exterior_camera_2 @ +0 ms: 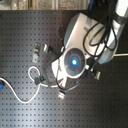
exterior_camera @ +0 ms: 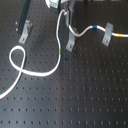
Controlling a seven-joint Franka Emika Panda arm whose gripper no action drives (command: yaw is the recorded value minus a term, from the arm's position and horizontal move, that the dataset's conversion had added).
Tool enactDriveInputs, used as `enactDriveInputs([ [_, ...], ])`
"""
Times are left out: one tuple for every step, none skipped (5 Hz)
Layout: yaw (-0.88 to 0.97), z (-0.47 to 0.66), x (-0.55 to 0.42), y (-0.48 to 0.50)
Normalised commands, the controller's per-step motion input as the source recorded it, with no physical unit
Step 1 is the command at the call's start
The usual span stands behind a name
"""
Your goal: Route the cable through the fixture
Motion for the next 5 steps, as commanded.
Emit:
enactDriveInputs([
  [0.0, 0.08, -0.406, -0.18],
  [0.0, 0.02, -0.171, -0.078],
  [0.0, 0.0, -0.012, -0.005],
  [-0.41, 0.12, -0.251, -0.357],
  [-0.24, 0.0, -0.061, -0.053],
])
